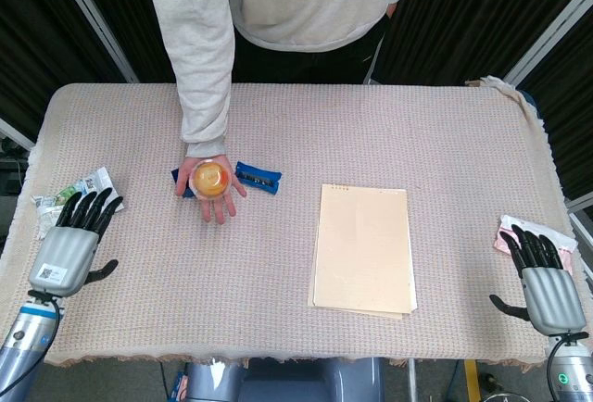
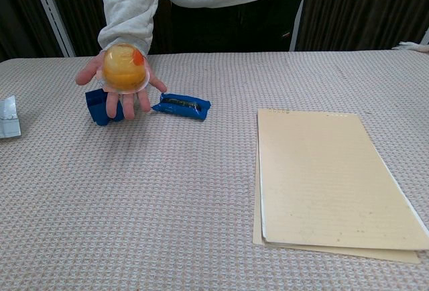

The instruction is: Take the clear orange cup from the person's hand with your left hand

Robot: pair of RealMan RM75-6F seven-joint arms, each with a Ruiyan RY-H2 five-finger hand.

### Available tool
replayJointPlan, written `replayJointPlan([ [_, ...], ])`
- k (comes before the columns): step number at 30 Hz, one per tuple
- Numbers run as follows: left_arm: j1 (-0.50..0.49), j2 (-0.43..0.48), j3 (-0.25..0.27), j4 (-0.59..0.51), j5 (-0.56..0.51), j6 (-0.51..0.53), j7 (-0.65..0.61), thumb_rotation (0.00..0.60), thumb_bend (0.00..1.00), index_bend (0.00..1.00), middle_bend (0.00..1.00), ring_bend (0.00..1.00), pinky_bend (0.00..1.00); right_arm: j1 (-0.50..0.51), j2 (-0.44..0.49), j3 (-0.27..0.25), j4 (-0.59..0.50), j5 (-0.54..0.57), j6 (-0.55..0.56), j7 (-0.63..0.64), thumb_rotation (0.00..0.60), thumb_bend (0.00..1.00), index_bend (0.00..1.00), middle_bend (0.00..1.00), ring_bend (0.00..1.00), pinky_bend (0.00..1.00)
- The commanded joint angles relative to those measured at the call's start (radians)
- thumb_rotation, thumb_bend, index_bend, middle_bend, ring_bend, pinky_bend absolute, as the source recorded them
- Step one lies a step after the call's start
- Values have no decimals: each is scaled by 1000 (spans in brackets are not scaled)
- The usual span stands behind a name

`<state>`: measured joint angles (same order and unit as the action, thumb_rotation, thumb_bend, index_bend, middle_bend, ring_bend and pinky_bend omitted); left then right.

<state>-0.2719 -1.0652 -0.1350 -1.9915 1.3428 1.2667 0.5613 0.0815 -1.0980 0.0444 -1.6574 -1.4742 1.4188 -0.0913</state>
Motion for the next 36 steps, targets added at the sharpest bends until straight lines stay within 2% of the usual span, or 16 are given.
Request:
replayJointPlan([
  [1,-142,6,-107,-97,-229,-120,186,600,227,66,0,0,41,1,2,-1,-2,-3,0,2,600,72,83,0,0,0],
  [5,-265,-48,-169,-103,-448,-146,336,600,231,92,0,0,60,1,4,-2,-3,0,-4,9,600,72,83,0,0,0],
  [9,-409,-146,-208,-64,-661,-103,509,600,235,103,0,0,68,1,9,-4,-7,3,-9,19,600,73,83,0,0,0],
  [17,-590,-318,-259,14,-921,34,654,600,237,122,0,0,83,-2,19,-7,-8,5,-13,41,600,73,83,0,0,0],
  [26,-698,-418,-264,93,-988,111,701,600,237,129,0,0,92,-4,27,-10,-12,6,-15,50,600,71,83,0,0,0],
  [36,-747,-486,-223,187,-1015,152,709,600,241,208,15,43,167,-4,32,-11,-16,10,-19,58,600,73,83,0,0,0],
])
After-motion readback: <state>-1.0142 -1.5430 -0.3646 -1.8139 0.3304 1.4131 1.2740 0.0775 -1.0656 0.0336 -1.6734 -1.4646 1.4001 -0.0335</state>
